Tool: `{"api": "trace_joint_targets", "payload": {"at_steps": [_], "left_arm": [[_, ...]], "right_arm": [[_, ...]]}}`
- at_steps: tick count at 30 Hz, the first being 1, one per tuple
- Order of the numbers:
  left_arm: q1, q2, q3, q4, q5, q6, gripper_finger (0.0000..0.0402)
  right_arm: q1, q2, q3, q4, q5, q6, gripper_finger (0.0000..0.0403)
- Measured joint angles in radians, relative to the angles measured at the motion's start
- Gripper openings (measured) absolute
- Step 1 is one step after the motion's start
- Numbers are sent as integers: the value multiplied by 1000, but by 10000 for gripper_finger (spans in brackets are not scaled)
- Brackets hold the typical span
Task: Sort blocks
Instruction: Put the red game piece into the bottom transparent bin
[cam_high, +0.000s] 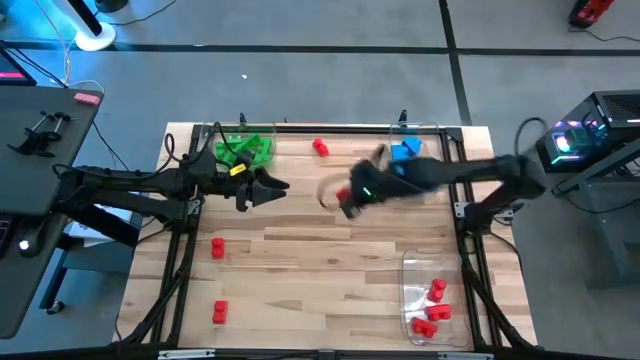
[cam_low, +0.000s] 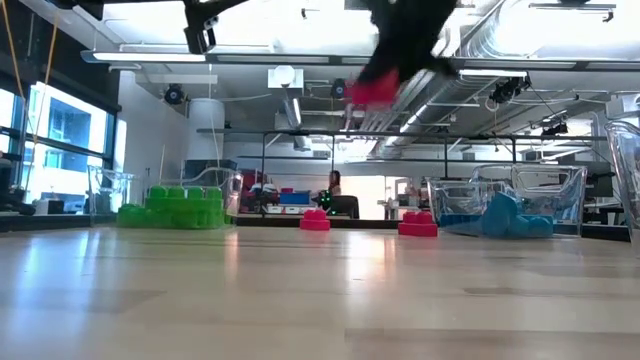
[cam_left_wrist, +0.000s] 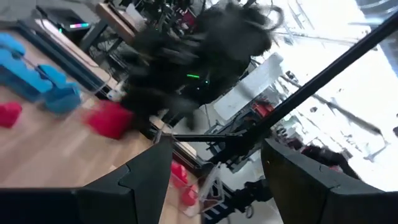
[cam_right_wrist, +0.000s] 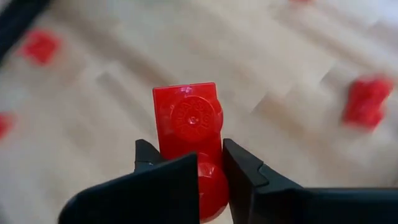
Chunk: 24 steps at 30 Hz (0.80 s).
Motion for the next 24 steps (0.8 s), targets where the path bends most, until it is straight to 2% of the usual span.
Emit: {"api": "trace_joint_targets", "payload": {"at_steps": [4,7,12,15,19,21,24], "left_arm": [[0,0,0,-1,-5,78,234],[0,0,0,-3,-8,116,234],[1,0,0,-3,-8,154,234],[1,0,0,-3,-9,154,234],[1,0,0,-4,-9,154,234],[1,0,0,-4,-9,154,234],[1,0,0,-4,-9,154,234]], "right_arm": [[239,-100,0,-93,58,257,4],[427,-106,0,-163,80,504,4],[699,-50,0,-248,20,859,4],[827,-10,0,-335,-31,1129,4],[930,35,0,-452,-151,1392,4],[937,49,-1,-475,-241,1401,5],[920,57,-1,-519,-289,1404,16]]}}
